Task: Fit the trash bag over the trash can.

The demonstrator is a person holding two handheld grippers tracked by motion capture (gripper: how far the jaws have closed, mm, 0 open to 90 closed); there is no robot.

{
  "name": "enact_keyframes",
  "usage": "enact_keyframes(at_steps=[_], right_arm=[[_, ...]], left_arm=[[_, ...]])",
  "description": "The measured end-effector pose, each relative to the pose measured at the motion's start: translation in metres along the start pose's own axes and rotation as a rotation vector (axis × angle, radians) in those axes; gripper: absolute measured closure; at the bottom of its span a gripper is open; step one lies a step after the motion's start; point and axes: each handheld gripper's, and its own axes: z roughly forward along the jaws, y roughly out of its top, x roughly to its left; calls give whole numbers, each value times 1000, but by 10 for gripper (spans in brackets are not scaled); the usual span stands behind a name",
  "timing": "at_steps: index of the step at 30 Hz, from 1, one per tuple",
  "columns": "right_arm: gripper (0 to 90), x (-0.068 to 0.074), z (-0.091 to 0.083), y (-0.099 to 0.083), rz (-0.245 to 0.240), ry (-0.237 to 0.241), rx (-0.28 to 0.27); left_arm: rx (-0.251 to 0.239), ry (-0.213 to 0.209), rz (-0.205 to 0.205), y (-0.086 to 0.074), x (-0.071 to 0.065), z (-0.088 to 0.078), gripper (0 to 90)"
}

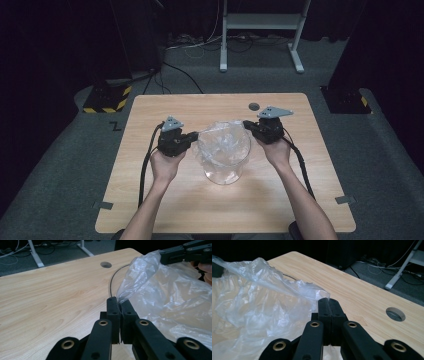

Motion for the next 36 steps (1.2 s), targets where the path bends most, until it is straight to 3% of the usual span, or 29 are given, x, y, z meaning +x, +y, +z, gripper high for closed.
enact_keyframes(at_steps=[7,13,36], right_arm=[[898,-3,8,-2,14,-5,-2],[899,-5,16,-3,10,-12,15],[900,-9,33,-4,56,30,53]], left_arm=[[7,-19,-45,-1,10,8,881],[35,-23,-59,-4,18,20,892],[112,-69,-125,-10,29,40,899]])
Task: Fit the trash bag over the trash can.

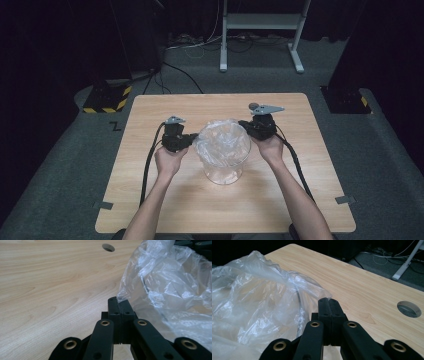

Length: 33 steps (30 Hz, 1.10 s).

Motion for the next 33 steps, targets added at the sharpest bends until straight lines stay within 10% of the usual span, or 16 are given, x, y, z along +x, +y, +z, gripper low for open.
enact_keyframes(at_steps=[28,33], right_arm=[[899,-3,-4,-2,14,13,44],[761,-6,-9,-7,38,-2,23]], left_arm=[[64,-25,-8,-10,3,1,898],[11,-2,-16,-10,3,-10,724]])
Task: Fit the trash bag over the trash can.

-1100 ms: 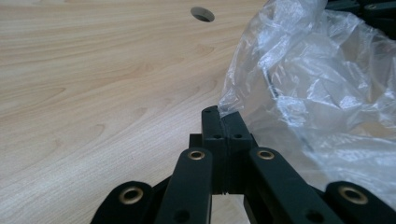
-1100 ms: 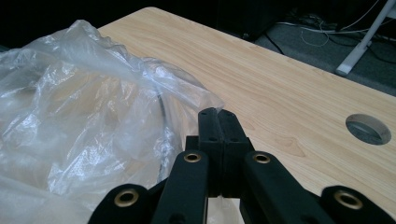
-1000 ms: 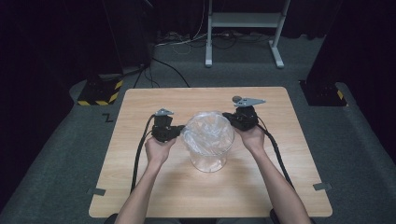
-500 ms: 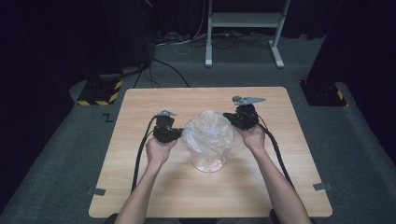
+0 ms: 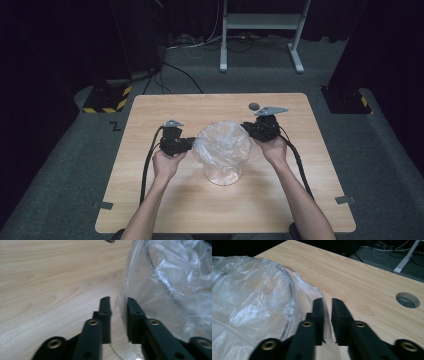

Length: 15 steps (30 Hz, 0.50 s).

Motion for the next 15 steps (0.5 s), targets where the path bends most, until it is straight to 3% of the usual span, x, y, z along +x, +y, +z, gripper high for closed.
enact_keyframes(at_steps=[4,7,15], right_arm=[[707,0,-11,1,-6,-9,-27],[689,2,-18,1,-6,-7,-43],[662,7,-34,-7,-13,-16,-61]], left_arm=[[-60,-9,-32,1,2,-11,607],[-122,-38,-51,1,1,-18,542],[-202,-53,-21,3,-11,-45,462]])
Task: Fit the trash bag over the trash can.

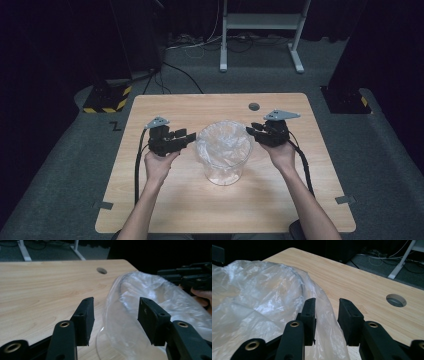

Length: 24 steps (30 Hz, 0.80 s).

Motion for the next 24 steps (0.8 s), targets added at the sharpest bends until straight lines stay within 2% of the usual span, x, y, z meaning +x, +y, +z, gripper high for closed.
enact_keyframes(at_steps=[8,11,13,17,21,24], right_arm=[[652,0,-8,-5,5,-2,3],[648,0,-14,-4,3,-10,-20],[641,1,-18,-4,2,-15,-31],[631,5,-22,-4,-14,-16,-41],[627,9,-23,-3,-28,0,-51],[628,12,-25,-2,-34,15,-60]], left_arm=[[19,-37,70,1,-23,-8,447],[32,-22,107,0,-29,-9,465],[48,-10,118,-2,-31,-8,508],[66,-8,147,-4,-35,-8,696],[86,-7,152,-6,-35,-11,846],[105,-19,149,-11,-32,-14,897]])
